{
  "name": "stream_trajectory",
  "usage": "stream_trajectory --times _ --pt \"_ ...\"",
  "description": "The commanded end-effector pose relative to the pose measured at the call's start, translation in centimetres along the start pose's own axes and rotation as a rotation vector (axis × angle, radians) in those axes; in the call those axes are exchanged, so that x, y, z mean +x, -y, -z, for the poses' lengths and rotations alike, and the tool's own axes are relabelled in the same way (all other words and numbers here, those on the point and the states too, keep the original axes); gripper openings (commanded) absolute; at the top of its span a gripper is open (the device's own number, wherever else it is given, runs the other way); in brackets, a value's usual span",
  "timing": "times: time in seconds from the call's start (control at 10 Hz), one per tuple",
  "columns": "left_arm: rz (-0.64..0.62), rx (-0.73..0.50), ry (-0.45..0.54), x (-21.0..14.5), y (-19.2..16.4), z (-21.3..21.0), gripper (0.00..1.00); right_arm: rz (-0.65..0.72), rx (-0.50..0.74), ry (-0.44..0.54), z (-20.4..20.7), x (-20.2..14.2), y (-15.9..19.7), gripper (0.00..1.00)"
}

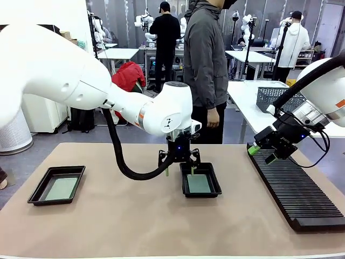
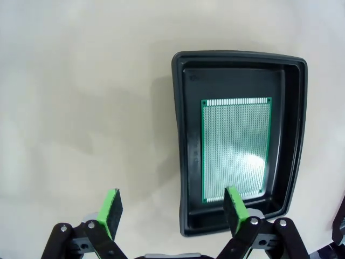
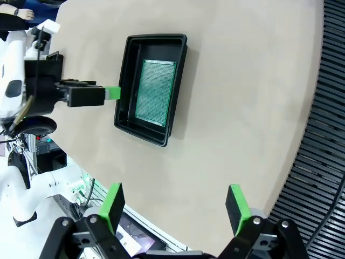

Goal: Inspect and transfer BCBs to ESD trays.
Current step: Pick up the ESD tray and place it on the left side of the table.

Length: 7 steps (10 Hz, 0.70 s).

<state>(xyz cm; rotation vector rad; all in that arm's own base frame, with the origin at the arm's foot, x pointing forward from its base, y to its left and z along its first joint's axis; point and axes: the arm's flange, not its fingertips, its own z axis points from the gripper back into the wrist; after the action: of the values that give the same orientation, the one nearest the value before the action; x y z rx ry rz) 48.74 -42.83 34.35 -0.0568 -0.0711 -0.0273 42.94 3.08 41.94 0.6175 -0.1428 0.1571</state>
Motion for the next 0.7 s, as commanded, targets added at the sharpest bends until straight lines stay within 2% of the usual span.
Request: stream_trajectory --times 0.0,0.3,0.4,0.6 --pt "0.003 0.023 0.032 0.8 0.8 1.3 1.0 0.019 -0.004 0.011 0.1 0.1 -0.2 1.0" --pt "0.003 0.025 0.029 1.4 1.3 2.6 1.0 0.019 -0.004 0.011 0.1 0.1 -0.2 1.0" --pt "0.005 0.009 -0.001 0.9 0.8 2.0 1.0 0.019 -0.004 0.011 0.1 0.1 -0.2 1.0" --pt "0.005 0.009 -0.001 0.9 0.8 2.0 1.0 0.019 -0.004 0.011 0.1 0.1 -0.2 1.0"
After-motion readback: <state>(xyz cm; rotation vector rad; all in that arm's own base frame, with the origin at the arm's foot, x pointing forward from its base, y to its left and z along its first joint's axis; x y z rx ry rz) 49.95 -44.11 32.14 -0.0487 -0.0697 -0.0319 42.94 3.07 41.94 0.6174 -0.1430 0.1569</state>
